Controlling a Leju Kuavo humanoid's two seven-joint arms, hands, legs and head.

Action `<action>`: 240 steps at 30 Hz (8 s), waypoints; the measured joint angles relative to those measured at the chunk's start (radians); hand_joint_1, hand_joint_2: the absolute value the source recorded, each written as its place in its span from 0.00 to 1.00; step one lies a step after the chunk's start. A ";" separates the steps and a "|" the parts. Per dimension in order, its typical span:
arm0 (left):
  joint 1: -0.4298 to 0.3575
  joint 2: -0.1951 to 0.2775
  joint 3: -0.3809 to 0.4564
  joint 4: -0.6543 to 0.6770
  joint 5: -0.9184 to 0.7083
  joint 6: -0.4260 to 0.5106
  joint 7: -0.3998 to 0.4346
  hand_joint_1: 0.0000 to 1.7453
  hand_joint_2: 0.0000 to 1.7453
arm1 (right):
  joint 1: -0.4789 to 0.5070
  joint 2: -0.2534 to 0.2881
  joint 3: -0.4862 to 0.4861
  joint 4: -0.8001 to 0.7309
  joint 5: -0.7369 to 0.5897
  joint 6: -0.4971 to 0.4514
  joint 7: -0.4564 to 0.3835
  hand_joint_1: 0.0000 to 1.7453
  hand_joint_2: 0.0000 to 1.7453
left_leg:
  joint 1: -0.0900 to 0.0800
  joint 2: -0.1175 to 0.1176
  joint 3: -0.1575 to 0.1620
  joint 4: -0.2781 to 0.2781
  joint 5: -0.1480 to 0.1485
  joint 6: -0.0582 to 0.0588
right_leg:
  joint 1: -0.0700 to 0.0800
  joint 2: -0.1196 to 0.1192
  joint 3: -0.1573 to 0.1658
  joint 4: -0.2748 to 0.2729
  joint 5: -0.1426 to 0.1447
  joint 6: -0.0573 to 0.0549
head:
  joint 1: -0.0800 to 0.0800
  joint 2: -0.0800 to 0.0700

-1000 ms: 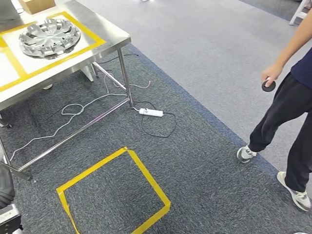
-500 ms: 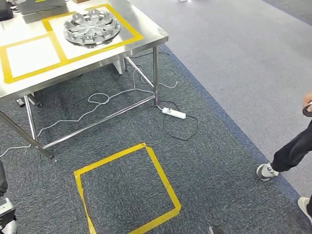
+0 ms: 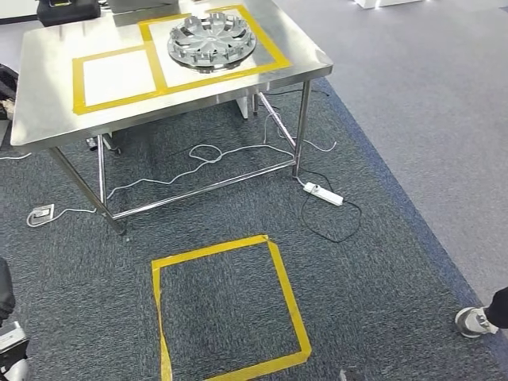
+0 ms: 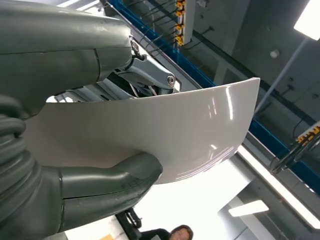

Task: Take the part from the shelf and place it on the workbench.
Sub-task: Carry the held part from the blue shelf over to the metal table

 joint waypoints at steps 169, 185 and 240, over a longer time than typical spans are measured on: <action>-0.038 -0.005 -0.037 0.035 0.025 -0.126 0.015 1.00 1.00 | 0.031 -0.013 -0.032 0.001 -0.077 -0.004 -0.030 0.00 0.00 | -0.013 0.114 -0.048 0.016 0.025 0.040 | 0.022 -0.047 0.047 -0.005 -0.064 0.011 | 0.008 0.000; -0.109 0.017 -0.074 0.095 0.088 -0.119 -0.006 1.00 1.00 | 0.036 -0.027 -0.108 0.000 -0.100 -0.003 -0.061 0.00 0.00 | -0.013 0.114 -0.046 0.002 0.037 0.017 | 0.022 -0.046 0.044 -0.006 -0.066 -0.003 | 0.008 0.000; -0.072 0.031 -0.093 0.086 0.043 -0.080 -0.005 1.00 1.00 | 0.034 -0.026 -0.108 0.000 -0.071 0.012 -0.030 0.00 0.00 | 0.001 0.116 -0.044 0.055 0.007 0.000 | 0.002 -0.039 0.036 0.006 -0.055 0.002 | 0.008 0.000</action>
